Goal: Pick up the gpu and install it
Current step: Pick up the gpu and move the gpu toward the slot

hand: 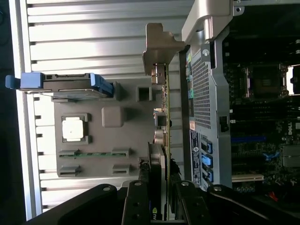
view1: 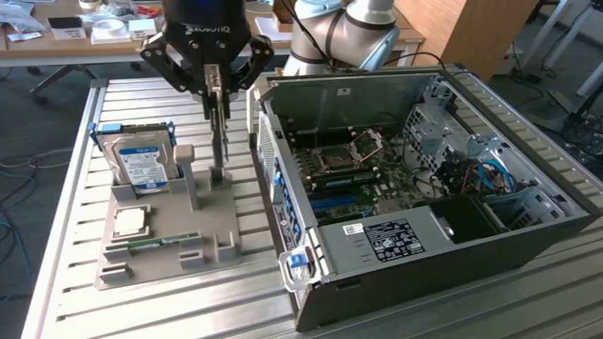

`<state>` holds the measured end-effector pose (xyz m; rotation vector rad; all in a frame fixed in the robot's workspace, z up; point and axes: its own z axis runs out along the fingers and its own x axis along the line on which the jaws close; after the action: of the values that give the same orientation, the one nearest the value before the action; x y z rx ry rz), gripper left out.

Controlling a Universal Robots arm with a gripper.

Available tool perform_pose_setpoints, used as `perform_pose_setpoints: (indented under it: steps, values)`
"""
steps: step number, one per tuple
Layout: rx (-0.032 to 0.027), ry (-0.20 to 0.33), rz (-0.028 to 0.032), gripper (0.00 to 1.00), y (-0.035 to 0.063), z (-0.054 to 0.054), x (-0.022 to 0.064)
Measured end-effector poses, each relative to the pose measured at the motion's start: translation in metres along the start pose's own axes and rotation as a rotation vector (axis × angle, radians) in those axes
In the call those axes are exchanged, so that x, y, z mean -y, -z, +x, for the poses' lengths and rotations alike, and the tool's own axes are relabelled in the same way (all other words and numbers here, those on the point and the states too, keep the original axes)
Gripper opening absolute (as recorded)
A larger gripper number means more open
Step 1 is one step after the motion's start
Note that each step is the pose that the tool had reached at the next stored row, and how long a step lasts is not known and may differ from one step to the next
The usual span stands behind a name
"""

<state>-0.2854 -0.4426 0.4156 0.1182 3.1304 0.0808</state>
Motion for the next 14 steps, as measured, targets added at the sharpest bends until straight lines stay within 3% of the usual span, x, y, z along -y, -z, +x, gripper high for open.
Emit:
perform_pose_setpoints:
  steps: [14]
  values:
    - [-0.0001, 0.000, -0.0004, 0.27, 0.0004, -0.051, -0.0039]
